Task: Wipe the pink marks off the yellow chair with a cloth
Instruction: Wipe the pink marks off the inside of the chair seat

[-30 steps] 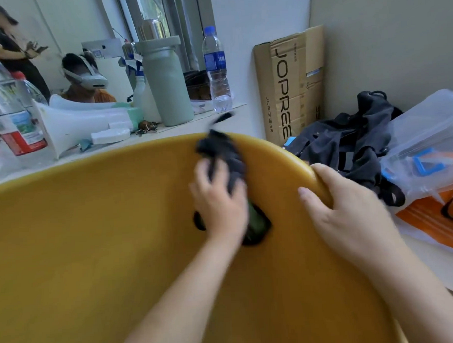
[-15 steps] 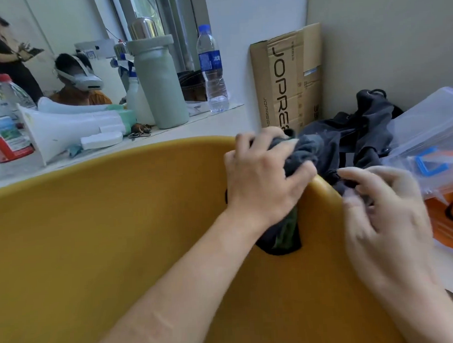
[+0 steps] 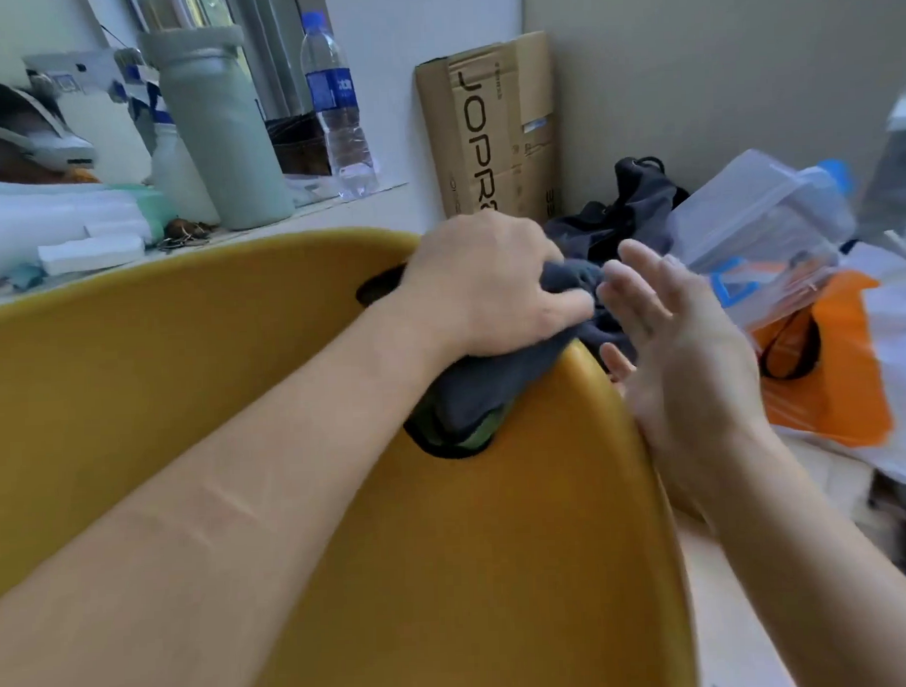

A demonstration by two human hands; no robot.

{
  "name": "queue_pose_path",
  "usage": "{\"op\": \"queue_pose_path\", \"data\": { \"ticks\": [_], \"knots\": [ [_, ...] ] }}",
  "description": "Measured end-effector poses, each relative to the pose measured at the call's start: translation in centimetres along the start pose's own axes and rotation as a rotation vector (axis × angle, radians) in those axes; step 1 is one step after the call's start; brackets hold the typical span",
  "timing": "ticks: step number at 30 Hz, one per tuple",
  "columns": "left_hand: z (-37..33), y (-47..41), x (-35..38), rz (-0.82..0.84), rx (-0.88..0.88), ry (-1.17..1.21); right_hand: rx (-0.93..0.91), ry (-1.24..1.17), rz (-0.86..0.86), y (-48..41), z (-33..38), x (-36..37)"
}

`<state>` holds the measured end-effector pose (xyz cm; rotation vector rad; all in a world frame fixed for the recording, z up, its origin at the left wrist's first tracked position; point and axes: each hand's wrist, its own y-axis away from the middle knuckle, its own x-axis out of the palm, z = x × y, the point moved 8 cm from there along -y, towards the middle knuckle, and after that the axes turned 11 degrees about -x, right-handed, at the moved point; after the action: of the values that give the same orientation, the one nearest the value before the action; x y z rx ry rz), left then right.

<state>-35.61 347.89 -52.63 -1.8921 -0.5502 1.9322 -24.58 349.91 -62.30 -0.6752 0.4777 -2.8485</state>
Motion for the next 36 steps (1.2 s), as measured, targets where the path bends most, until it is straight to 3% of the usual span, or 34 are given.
{"op": "queue_pose_path", "data": {
  "ticks": [3,6,9,11,12,15,19,22,24,27,29,30,31,32,34,36],
  "knots": [
    [-3.0,2.5,1.5,0.021,0.137,0.101,0.202,0.069,0.183,0.3,-0.3,-0.2],
    [-0.3,3.1,1.0,0.035,-0.003,0.329,0.144,0.214,0.48,1.6,1.3,0.8],
    [2.0,6.3,0.0,-0.073,-0.239,0.398,-0.208,0.715,0.615,1.0,5.1,1.6],
    [2.4,9.5,0.1,-0.136,-0.277,0.394,-0.419,1.065,0.655,1.0,7.0,2.7],
    [2.7,11.1,0.3,-0.146,-0.294,0.392,-0.482,1.128,0.669,1.2,7.5,3.5],
    [4.6,14.4,2.3,-0.018,-0.409,0.592,-0.498,1.017,0.724,2.7,7.5,5.4],
    [6.4,18.1,4.7,0.227,-0.668,1.144,-0.18,0.629,0.745,3.8,6.1,5.3],
    [7.8,19.5,2.5,0.22,-0.724,1.355,-0.111,0.552,0.687,3.8,6.0,4.5],
    [9.0,19.7,-0.2,0.13,-0.683,1.269,-0.119,0.615,0.754,4.1,6.7,4.4],
    [9.3,20.1,-3.5,0.011,-0.648,1.16,-0.21,0.983,0.95,5.4,7.3,4.8],
    [9.2,20.6,-4.5,-0.05,-0.717,1.225,-0.366,1.213,0.864,6.3,7.9,4.8],
    [9.1,20.9,-4.7,-0.081,-0.779,1.278,-0.441,1.213,0.779,7.3,8.3,5.3],
    [9.1,21.3,-4.8,-0.111,-0.85,1.339,-0.446,1.098,0.74,8.6,8.4,5.9],
    [9.0,21.6,-4.8,-0.128,-0.909,1.418,-0.33,0.914,0.77,10.4,7.4,6.7],
    [8.5,22.0,-4.9,-0.125,-0.98,1.588,0.056,0.544,0.989,15.6,3.6,9.5],
    [8.7,22.2,-5.1,-0.125,-1.012,1.676,0.128,0.392,1.057,18.8,0.9,11.5]
  ]
}}
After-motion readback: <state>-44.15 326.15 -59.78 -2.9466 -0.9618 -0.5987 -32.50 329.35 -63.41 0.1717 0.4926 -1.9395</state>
